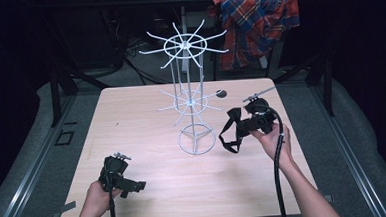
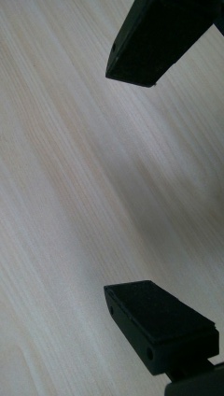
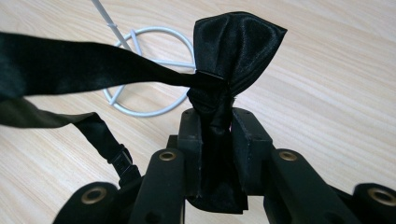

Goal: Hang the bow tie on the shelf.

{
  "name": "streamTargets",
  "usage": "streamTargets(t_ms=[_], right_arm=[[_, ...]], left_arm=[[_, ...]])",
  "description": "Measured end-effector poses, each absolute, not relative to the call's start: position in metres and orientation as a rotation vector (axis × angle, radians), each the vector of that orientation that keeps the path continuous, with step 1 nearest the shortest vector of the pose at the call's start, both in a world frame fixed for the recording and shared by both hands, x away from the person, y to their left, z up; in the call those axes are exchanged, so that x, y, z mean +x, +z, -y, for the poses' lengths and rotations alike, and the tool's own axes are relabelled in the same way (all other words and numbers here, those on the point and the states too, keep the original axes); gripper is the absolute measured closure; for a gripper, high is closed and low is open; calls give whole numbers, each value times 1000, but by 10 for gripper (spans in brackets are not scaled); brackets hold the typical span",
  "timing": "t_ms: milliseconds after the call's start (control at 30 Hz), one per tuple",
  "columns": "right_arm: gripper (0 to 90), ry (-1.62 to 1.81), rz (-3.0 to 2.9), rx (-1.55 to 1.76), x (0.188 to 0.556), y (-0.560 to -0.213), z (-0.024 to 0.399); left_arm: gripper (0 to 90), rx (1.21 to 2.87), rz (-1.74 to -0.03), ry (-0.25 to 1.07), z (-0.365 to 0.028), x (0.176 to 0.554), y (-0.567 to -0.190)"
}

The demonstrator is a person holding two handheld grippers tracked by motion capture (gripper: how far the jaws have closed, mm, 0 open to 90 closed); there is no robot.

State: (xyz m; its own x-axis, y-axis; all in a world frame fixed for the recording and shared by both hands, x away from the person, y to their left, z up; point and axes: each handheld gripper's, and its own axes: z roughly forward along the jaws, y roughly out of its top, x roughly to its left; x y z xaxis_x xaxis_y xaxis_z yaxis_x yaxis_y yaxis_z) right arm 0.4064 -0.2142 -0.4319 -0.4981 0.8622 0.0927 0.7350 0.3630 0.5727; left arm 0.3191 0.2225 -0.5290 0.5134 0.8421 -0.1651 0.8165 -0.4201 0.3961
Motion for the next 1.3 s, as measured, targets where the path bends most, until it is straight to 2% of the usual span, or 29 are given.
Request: streamTargets(t_ms=[933, 1300], right_arm=[[742, 891, -2388, 1426, 432, -413, 193], [741, 897, -2423, 1440, 442, -426, 182]], left_arm=[[5, 2331, -1364, 80, -223, 318, -529], [6, 2329, -1368, 82, -224, 318, -529]])
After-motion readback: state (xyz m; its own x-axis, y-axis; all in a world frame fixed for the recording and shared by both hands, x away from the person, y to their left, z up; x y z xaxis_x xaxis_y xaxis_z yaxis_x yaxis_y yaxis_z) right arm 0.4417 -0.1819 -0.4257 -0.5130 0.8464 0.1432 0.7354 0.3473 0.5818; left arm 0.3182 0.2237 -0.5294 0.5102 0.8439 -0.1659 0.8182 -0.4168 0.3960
